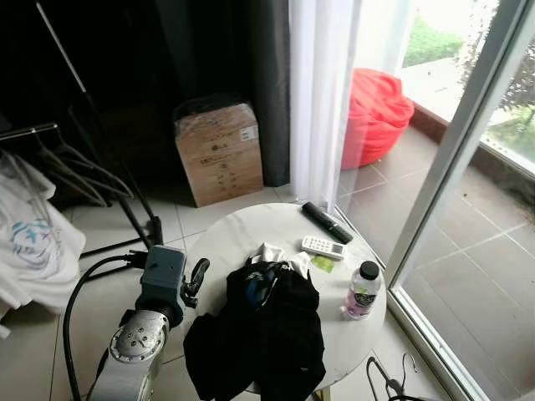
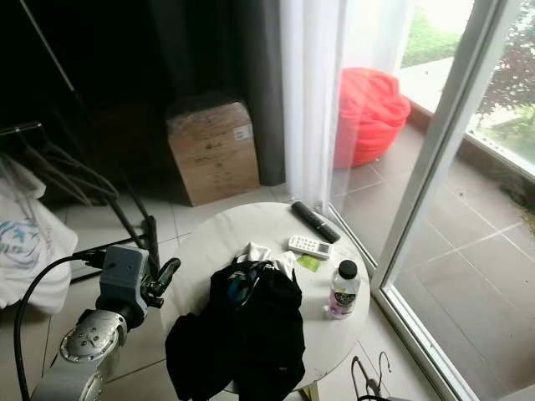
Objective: Hang hanger
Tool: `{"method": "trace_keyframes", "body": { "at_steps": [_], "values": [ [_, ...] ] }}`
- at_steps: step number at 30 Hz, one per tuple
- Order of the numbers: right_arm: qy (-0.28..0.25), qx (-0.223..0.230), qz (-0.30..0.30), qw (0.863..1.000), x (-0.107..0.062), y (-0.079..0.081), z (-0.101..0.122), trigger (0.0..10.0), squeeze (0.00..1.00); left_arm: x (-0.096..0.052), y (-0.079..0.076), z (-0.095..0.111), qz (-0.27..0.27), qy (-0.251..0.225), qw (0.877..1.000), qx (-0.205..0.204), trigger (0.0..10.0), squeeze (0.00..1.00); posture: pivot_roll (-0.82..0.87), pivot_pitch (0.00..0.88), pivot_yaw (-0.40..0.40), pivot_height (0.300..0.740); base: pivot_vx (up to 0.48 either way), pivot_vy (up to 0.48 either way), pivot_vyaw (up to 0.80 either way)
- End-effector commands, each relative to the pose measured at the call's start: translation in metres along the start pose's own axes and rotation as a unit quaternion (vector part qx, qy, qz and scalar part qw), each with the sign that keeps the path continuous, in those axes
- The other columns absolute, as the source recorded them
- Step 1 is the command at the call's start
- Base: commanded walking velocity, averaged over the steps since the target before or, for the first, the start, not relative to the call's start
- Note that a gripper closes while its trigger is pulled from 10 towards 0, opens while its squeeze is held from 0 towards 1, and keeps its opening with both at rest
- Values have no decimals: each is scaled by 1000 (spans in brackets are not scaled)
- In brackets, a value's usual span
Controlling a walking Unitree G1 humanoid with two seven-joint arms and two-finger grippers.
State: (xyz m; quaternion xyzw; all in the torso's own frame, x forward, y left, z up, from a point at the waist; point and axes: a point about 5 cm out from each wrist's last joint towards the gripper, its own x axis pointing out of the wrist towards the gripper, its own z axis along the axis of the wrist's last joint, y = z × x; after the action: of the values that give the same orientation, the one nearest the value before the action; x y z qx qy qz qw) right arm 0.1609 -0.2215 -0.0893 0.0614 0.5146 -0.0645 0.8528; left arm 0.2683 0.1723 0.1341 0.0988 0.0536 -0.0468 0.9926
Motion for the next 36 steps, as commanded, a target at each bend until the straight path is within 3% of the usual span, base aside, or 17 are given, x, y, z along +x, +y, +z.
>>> {"method": "trace_keyframes", "body": {
  "at_steps": [1, 10, 15, 23, 36],
  "values": [
    [4, 7, 0, 1000, 1, 3, 0, 10000, 0, -2, 0, 0, -1, 0, 1000, 6, 10000, 0, 63, 100, 36, 740, 0, 0, 0],
    [9, 2, 2, 1000, 2, 12, -1, 10000, 0, -2, 0, -3, 0, 8, 1000, -1, 10000, 0, 63, 103, 36, 740, 0, 190, 0],
    [24, -2, -11, 1000, 0, 5, -14, 10000, 0, -1, 0, -3, -2, 10, 1000, 1, 10000, 0, 63, 104, 35, 740, 0, 480, 0],
    [50, 37, -54, 997, -6, -15, -34, 10000, 0, -1, -1, -3, -6, 12, 1000, 3, 10000, 0, 64, 106, 36, 740, 0, 480, 0],
    [67, 29, -63, 995, -6, -16, -40, 10000, 0, 0, -3, -3, -12, 13, 1000, 4, 10000, 0, 64, 108, 36, 740, 0, 480, 0]
  ]
}}
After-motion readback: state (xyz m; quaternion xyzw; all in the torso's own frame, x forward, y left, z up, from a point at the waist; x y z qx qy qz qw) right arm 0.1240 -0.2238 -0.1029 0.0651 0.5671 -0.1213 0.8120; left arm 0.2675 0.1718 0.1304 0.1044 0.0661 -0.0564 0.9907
